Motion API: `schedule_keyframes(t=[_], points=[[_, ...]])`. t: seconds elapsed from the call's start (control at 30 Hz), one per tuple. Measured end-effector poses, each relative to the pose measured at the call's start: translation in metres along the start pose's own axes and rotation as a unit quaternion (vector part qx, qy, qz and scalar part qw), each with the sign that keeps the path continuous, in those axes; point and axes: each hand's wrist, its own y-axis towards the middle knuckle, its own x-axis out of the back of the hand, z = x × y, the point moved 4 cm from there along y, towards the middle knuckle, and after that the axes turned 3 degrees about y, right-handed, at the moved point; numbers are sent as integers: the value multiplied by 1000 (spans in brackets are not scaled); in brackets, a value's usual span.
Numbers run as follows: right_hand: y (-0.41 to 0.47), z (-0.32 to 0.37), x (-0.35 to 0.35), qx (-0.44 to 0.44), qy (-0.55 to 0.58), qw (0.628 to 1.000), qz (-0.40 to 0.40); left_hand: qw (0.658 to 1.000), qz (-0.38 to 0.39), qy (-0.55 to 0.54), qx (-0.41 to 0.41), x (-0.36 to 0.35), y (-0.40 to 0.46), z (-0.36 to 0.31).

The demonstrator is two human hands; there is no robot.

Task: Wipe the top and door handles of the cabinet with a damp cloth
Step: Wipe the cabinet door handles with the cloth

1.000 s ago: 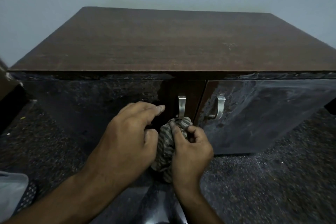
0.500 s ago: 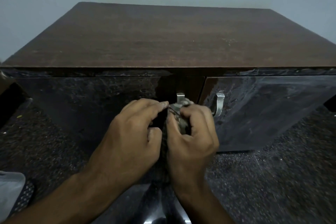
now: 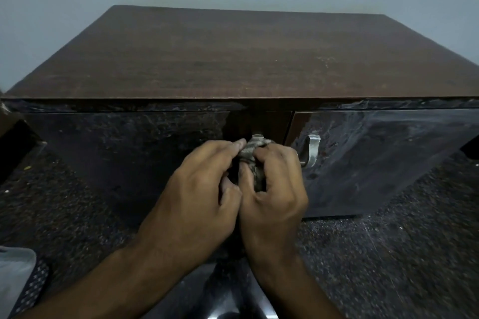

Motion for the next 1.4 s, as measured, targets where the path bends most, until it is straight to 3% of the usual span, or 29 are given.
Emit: schedule_keyframes(t=[0.27,0.43,0.6,0.8,1.0,1.23,1.4], points=[[-8,-7,8,-21,5,1000,12,999,0,-29,14,-4,3,-2],[8,-6,6,-14,34,999,-9,997,-51,-57,21,-3,10,-1],[-13,-16,7,-71,25,997,19,995,-59,-71,45,-2,14,1],[5,-8,8,4,20,1000,-11,992,-66,-89,59,-3,11,3],[-17,-25,9,-52,1,998,19,992,-68,-76,68,-4,9,7],[12,-6,8,24,-7,999,-31,995,-75,-45,44,-6,7,7],[-19,-23,6,-28,-51,998,-2,996,-74,-44,37,-8,5,6]])
